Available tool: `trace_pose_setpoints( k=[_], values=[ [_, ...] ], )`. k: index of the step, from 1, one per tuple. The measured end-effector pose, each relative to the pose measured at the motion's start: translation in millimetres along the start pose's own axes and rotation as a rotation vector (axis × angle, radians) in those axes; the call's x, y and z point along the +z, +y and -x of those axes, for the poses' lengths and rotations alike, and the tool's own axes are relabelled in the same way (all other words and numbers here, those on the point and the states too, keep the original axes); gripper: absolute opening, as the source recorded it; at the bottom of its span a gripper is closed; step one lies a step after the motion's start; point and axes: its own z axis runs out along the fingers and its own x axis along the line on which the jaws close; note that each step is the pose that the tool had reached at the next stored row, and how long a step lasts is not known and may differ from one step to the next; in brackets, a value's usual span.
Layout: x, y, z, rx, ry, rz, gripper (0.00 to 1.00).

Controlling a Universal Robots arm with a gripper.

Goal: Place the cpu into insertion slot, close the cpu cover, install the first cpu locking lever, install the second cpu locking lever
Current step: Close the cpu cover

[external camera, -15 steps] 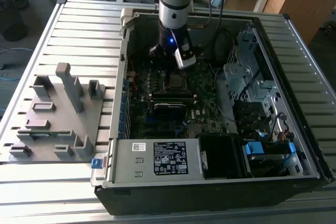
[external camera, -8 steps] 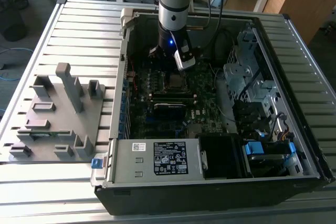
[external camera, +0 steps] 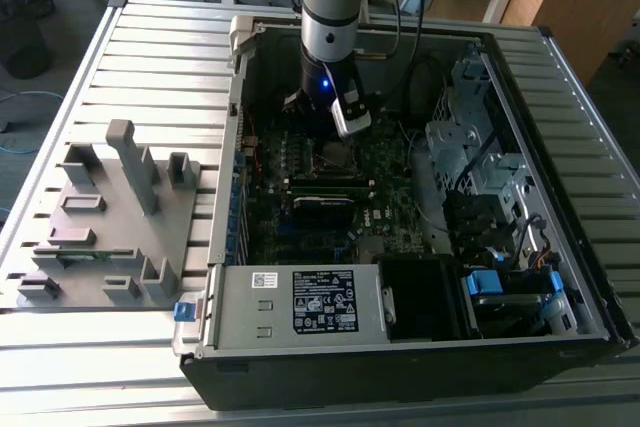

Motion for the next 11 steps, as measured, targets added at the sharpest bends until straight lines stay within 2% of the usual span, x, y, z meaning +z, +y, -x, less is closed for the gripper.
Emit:
trace_pose_setpoints(
  k=[6,11],
  values=[
    [-0.1,0.3,0.1,0.0,-0.0013,0.002,0.1],
    [-7.0,0.3,0.0,0.0,-0.0009,0.0016,0.1]
  ],
)
